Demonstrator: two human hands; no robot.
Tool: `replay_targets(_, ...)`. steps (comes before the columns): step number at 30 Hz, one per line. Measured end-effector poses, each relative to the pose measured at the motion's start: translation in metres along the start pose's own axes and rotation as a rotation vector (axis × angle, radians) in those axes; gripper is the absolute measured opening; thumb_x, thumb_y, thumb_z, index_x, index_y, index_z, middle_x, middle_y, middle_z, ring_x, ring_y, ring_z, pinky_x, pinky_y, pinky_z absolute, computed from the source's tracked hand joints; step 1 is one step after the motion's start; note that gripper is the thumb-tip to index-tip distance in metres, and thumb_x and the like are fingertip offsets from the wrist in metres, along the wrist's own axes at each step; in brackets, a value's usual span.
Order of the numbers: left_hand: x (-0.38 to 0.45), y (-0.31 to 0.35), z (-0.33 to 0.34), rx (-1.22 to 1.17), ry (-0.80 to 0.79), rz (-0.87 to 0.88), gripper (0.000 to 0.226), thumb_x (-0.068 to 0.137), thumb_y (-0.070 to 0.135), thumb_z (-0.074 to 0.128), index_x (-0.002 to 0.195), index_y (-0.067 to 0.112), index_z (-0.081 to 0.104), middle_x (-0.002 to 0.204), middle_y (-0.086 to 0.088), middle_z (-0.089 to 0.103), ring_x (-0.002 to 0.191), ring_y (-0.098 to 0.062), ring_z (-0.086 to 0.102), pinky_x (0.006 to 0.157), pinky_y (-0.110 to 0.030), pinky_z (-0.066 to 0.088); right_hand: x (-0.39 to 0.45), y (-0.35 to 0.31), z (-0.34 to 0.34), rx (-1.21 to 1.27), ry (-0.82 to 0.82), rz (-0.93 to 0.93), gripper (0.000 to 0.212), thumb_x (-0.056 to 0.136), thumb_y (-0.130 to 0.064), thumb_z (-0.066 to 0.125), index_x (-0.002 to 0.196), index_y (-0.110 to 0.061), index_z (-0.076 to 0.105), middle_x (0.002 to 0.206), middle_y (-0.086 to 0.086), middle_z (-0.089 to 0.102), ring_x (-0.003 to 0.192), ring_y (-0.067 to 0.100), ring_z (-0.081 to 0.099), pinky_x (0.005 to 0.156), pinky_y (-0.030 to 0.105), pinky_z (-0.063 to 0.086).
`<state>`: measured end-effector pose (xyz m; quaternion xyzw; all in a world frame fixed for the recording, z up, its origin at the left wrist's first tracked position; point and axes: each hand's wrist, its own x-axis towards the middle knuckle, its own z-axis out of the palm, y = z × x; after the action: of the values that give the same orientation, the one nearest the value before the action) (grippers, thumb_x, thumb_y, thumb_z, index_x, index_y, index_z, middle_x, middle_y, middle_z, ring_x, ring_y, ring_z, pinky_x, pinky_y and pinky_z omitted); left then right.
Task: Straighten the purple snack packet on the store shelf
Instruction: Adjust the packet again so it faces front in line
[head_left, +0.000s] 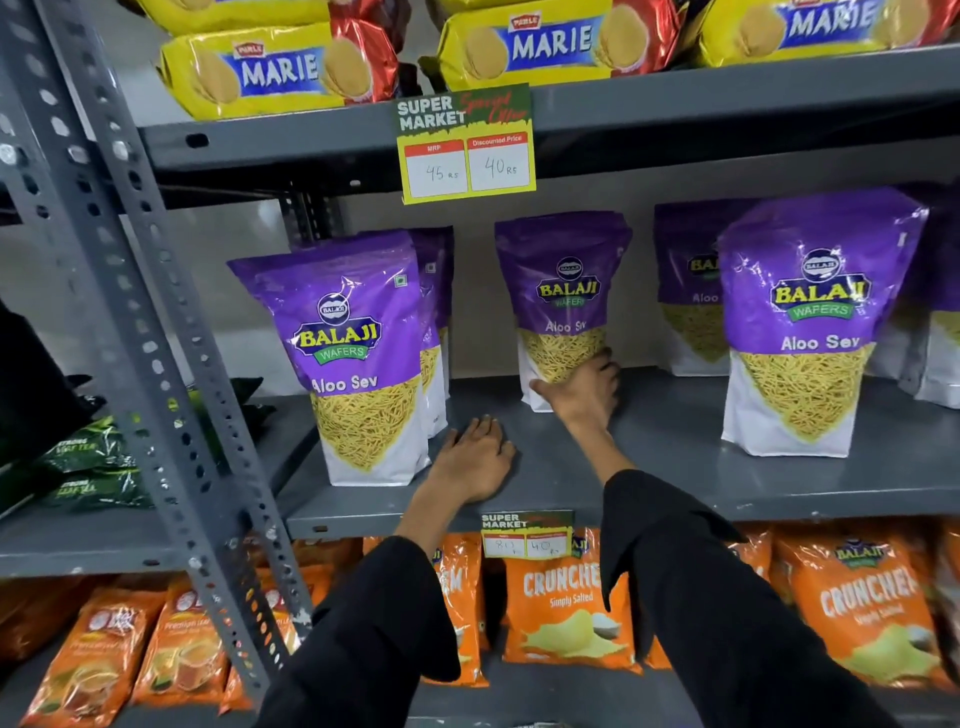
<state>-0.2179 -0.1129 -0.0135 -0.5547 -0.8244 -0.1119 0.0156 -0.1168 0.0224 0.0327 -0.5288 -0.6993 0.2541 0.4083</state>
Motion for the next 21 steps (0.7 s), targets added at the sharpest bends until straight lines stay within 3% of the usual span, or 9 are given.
replay_targets(9, -0.004, 0.005, -0.002, 0.015, -0.03, -0.025, 0.062, 0.104, 0.04, 0.019, 0.157, 0.009, 0.022, 0.168, -0.01, 0.018, 0.155, -0.023, 0.015, 0.125, -0.048, 0.01, -0.035, 0.013, -0.026, -0.013, -0.02, -0.057, 0.121, 0.055, -0.055, 0.092, 0.144, 0.0, 0.03, 0.14, 0.022, 0.044, 0.129, 0.04, 0.048, 0.099, 0.05, 0.048)
replay_targets(21, -0.012, 0.013, -0.009, 0.027, -0.045, -0.073, 0.061, 0.103, 0.038, 0.022, 0.156, 0.009, 0.025, 0.167, -0.009, 0.021, 0.154, -0.023, 0.019, 0.125, -0.047, 0.011, -0.096, 0.037, -0.07, 0.039, -0.023, -0.16, 0.128, 0.059, -0.06, 0.087, 0.151, -0.002, 0.02, 0.142, 0.021, 0.04, 0.134, 0.041, 0.042, 0.104, 0.051, 0.045)
